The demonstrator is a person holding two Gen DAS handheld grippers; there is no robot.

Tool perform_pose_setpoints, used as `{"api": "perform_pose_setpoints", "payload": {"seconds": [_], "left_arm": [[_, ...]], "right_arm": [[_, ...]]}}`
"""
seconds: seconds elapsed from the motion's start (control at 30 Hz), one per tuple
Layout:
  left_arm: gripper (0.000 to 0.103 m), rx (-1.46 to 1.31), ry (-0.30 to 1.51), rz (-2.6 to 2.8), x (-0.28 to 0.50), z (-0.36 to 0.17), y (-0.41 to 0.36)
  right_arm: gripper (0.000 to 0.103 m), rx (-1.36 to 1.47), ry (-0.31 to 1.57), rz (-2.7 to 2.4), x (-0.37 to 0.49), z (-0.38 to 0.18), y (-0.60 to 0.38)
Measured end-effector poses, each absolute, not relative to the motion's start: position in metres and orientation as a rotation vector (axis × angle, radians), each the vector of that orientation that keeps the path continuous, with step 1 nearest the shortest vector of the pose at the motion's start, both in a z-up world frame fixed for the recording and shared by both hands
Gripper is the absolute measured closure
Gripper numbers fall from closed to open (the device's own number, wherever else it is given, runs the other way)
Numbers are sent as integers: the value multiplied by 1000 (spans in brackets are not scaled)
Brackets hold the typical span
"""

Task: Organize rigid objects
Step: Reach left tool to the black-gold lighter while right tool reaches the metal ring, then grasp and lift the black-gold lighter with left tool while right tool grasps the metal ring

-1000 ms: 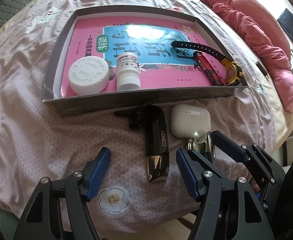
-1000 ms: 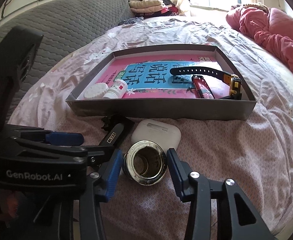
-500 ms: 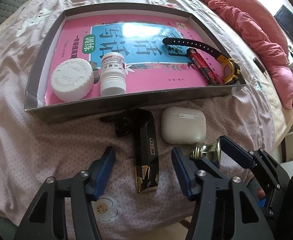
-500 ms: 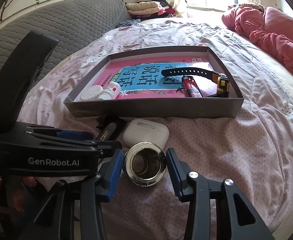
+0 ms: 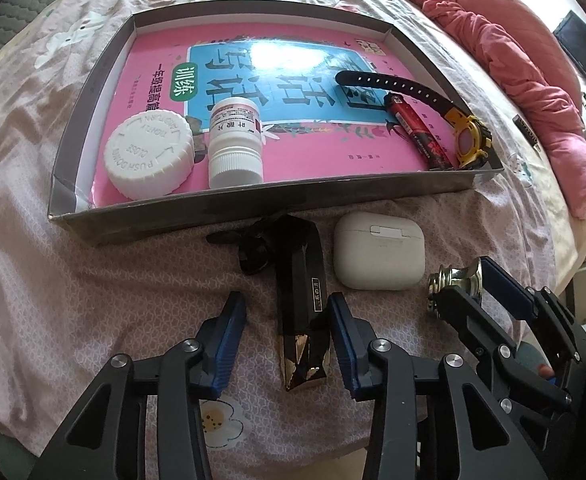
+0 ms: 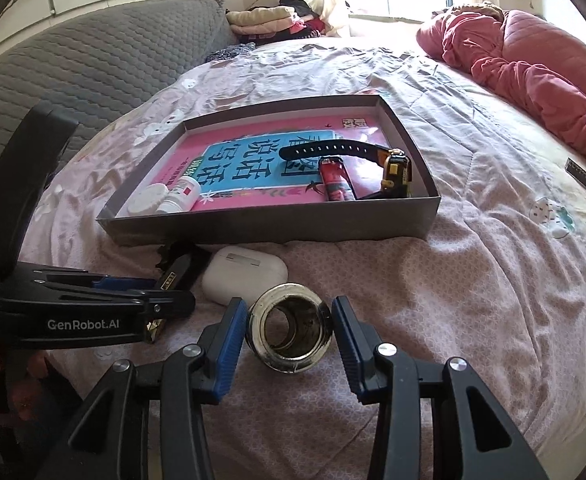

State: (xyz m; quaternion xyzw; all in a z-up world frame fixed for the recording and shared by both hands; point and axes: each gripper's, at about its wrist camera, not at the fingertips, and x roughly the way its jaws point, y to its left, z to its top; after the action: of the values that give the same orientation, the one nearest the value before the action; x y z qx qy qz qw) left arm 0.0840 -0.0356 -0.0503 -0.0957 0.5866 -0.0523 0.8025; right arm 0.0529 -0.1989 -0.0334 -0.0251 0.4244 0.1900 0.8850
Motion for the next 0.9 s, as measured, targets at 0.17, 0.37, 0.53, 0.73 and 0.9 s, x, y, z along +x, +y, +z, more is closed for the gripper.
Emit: {"api": "perform_pose_setpoints", "payload": {"seconds": [0.17, 0.37, 0.53, 0.73, 0.9], "left_arm": [[60, -196, 1261, -107, 85, -51, -37], [65, -173, 1254, -100, 88, -52, -41], [76, -187, 1237, -100, 88, -52, -43], [81, -218, 1227, -110, 86, -48, -40], [81, -253, 1214, -113, 81, -42, -31]], "right_arm": [[59, -55, 887, 387, 54, -35, -198], [59, -60, 895, 379, 56, -38, -196], [59, -52, 901, 378, 58, -39, -196], [59, -43, 903, 377, 60, -38, -198], [59, -39, 907, 375, 60, -38, -198]]}}
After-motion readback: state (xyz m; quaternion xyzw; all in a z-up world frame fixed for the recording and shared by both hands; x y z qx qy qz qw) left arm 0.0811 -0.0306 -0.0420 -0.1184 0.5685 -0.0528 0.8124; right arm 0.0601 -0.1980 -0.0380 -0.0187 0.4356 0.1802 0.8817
